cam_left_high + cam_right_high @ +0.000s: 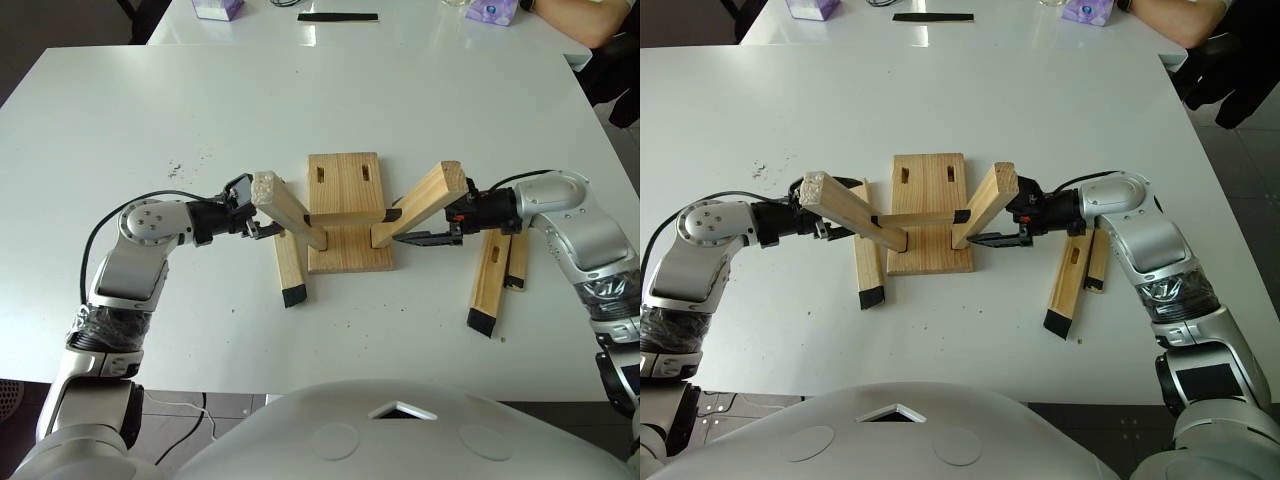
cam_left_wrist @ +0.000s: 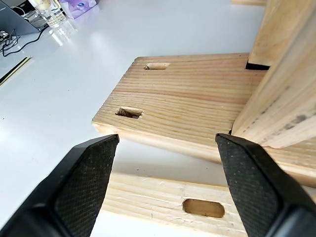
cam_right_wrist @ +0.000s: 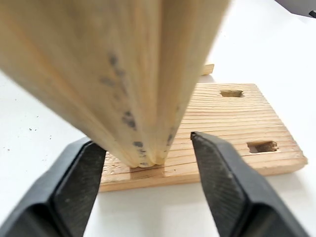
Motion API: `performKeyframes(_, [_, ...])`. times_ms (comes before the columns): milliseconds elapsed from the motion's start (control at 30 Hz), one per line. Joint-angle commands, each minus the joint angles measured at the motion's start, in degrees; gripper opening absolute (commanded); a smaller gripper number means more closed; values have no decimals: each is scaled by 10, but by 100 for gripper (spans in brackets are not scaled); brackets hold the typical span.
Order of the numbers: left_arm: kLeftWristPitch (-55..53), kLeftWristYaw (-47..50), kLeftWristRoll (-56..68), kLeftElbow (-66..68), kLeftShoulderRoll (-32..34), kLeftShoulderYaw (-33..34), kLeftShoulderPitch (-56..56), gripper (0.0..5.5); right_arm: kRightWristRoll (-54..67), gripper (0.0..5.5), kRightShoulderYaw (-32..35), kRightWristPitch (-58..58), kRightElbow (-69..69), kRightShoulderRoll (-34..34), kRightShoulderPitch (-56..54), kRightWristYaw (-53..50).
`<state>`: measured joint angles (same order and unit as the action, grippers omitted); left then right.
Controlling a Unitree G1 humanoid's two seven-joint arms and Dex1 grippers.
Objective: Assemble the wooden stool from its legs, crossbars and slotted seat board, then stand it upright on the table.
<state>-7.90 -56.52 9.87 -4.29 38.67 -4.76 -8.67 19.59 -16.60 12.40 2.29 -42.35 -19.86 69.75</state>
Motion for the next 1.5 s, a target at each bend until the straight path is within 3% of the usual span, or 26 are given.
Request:
performKeyframes(33, [8,3,-3,-2,5,2,-7,364,-14,333,8,12,9,-8,-6,5])
performKeyframes(200, [-4,11,4,-38,-4,-3,17,364,-44,333,10,-6,9,-38,10,23])
performKeyframes(567, [50,29,-103,2,31,-72,123,364,-74,333,13,-19,8,-24,53,4])
performKeyframes(833, [85,4,-92,37,115,-29,155,364,-71,333,40,-20,31,-53,104,2])
performKeyframes(1000, [96,-12,-70,39,129,-27,168,364,-73,333,54,-21,44,-59,130,-8])
performKeyframes(1100, [84,-18,-34,20,122,-13,158,364,-69,333,61,-20,58,-64,142,-6])
performKeyframes(1300, [-54,-10,119,-59,83,44,76,364,-37,333,61,-14,82,-58,144,23])
performKeyframes(1500, [-43,66,46,-10,42,22,-7,364,-31,333,51,-13,92,-59,145,49])
